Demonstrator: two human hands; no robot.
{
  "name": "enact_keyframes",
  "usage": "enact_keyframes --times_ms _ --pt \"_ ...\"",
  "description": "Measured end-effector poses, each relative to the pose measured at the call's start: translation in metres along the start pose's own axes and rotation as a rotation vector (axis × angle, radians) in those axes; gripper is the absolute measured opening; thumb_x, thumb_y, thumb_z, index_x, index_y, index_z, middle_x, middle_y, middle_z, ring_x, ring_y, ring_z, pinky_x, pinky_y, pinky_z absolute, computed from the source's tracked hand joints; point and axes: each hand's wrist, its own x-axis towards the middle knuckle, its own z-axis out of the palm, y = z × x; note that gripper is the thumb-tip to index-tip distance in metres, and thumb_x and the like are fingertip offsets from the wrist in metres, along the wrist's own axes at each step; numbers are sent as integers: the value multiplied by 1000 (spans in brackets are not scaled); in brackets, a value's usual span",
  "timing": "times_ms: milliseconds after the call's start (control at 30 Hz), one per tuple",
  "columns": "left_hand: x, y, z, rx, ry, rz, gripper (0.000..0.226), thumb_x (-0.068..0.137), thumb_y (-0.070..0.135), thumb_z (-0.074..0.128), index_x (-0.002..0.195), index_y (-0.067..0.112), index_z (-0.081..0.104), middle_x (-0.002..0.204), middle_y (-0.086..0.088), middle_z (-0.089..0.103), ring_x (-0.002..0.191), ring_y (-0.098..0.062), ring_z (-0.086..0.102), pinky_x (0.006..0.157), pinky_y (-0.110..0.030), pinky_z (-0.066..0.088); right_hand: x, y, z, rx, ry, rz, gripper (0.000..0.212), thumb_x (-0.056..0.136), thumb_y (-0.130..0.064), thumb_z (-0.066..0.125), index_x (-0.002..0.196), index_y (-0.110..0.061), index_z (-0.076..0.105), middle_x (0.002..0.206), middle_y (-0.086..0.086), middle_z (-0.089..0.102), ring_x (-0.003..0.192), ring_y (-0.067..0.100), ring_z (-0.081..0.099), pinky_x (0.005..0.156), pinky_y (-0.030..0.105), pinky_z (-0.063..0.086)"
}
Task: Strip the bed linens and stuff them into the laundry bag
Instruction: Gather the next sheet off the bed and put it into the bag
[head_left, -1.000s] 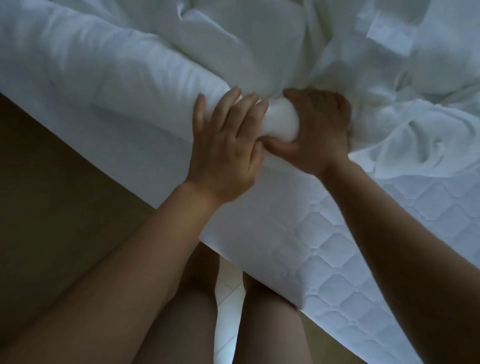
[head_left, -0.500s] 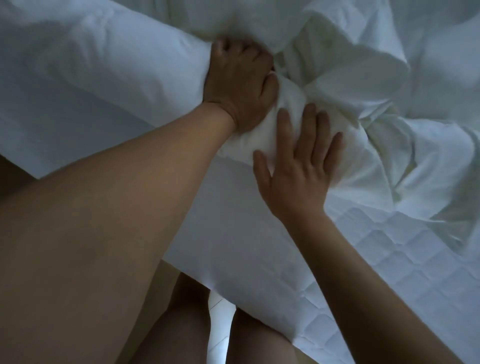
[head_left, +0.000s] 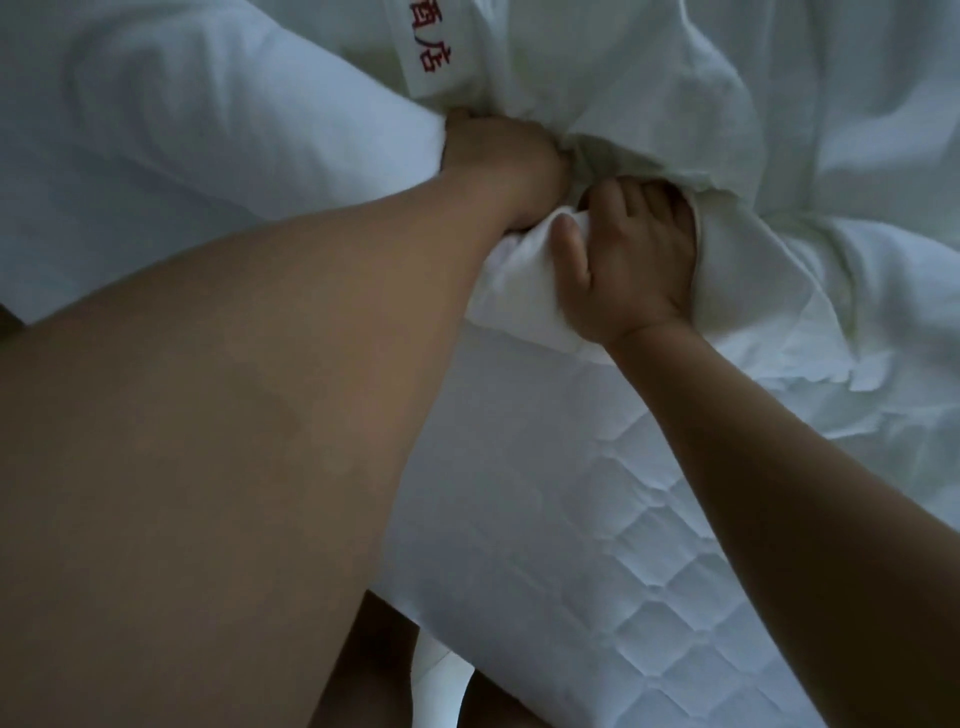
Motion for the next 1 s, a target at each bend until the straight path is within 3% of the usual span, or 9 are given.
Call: enact_keyframes --times_ms 233,400,467,567,667,767,867,933,1000 --pt "-62 9 36 -38 -222 49 59 98 55 19 143 22 41 151 -5 38 137 -27 37 109 -46 24 -69 -4 -12 68 -63 -31 40 87 -36 39 75 -3 58 73 20 63 70 37 59 74 37 29" --pt "-119 19 49 -118 -306 69 59 100 51 18 143 17 40 151 -9 37 138 -28 34 112 -45 20 -123 -8 -20 57 -156 -16 37 88 -33 38 73 -5 56 72 19 62 70 37 59 74 38 30" --pt "-141 16 46 -167 -174 65 51 99 44 26 137 15 45 144 -11 44 133 -29 38 108 -41 24 -121 -8 -22 39 -199 -22 43 89 -37 32 79 -5 59 80 20 64 78 38 61 80 38 30" --pt "-187 20 48 -208 237 66 43 85 38 44 115 10 59 117 -13 59 111 -31 52 96 -42 33 -98 -6 -28 132 -328 -16 62 85 -46 18 103 -8 64 107 18 66 100 35 58 88 36 33" --pt "-214 25 73 -128 514 146 50 76 38 45 108 6 66 101 -13 66 98 -32 61 97 -48 27 -74 -4 -31 255 -471 155 45 95 -36 29 116 -18 64 124 10 61 113 28 52 86 29 35" --pt "-194 16 87 -89 626 193 38 81 31 45 101 10 70 93 -9 68 89 -30 64 96 -46 28 -77 -6 -38 292 -373 259 32 96 -24 38 109 -11 64 118 7 62 110 25 52 82 28 33" --pt "-158 16 70 -122 673 217 28 82 28 43 80 12 66 76 -7 65 74 -30 61 85 -40 33 -92 -4 -55 331 -26 272 26 87 -20 45 99 -3 59 104 12 59 103 30 50 80 25 30" --pt "-133 16 45 -148 589 215 29 84 30 37 75 13 60 76 -8 66 72 -30 59 78 -38 35 -100 -9 -66 237 98 146 35 82 -27 51 102 0 61 101 16 61 97 36 54 84 29 31" --pt "-108 16 22 -208 426 167 32 85 34 29 80 18 56 90 -9 68 85 -29 58 81 -37 32 -105 -13 -65 58 40 50 61 76 -47 54 119 -3 57 118 19 59 110 40 53 97 37 27"
